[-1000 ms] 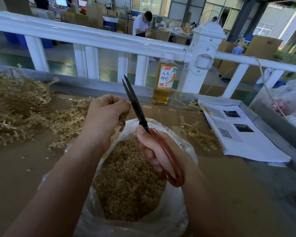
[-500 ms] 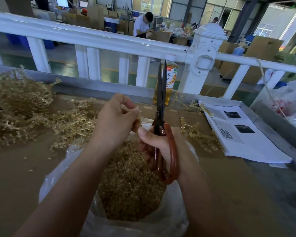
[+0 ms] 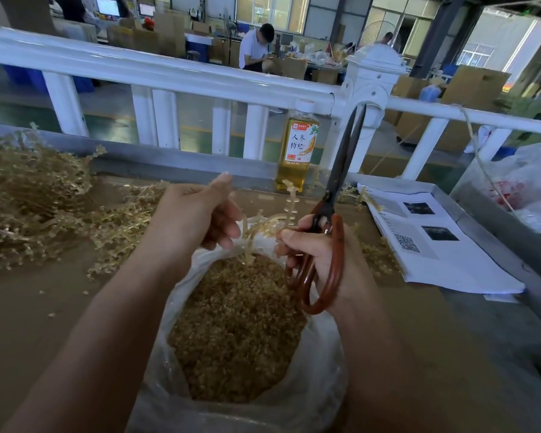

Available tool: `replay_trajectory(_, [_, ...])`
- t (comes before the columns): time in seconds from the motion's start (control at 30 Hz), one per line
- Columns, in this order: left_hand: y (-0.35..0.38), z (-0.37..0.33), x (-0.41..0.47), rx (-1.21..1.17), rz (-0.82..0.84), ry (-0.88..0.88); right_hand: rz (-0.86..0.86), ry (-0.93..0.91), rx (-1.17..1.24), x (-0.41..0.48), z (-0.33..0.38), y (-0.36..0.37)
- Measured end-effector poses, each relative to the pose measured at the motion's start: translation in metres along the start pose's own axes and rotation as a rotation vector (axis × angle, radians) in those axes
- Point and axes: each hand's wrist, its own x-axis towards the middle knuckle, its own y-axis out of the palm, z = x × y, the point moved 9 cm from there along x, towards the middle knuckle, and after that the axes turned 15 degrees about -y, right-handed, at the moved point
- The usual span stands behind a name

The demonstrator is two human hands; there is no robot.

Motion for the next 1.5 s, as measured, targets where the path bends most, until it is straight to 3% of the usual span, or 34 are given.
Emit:
replay_trajectory(0.1, [0.024, 0.018, -0.003, 0.176, 0.178, -0.166, -0.013, -0.031, -0.031, 0.001, 0.002, -0.003])
replay_trajectory(0.2, [0.04, 0.028, -0.007, 0.207, 0.263, -0.248, 0.008, -0.024, -0.046, -0.001, 0.002, 0.0])
replay_trajectory(0.47, [0.026, 0.015, -0.001, -0.078, 0.176, -0.138, 0.056, -0.021, -0.037, -0.002, 0.004, 0.009])
replay_trajectory(0.77, [0.042, 0.017, -0.01, -0.066, 0.469, -0.167, -0.178, -0.1, 0.096, 0.006, 0.007, -0.02])
replay_trajectory(0.97, [0.056, 0.019, -0.019, 0.012, 0.541, -0.166, -0.284, -0.177, 0.046, 0.005, 0.014, -0.033])
replay_trajectory(1.23, [0.044, 0.012, -0.009, -0.2, 0.384, -0.122, -0.237, -0.133, -0.014, 0.005, 0.006, -0.024])
replay_trajectory(1.4, [0.016, 0.011, 0.005, -0.357, 0.131, -0.061, -0.121, -0.051, -0.116, 0.003, 0.003, -0.011])
replay_trajectory(1.5, [0.003, 0.011, 0.01, -0.426, 0.06, -0.023, 0.027, 0.004, -0.15, -0.003, 0.006, 0.004])
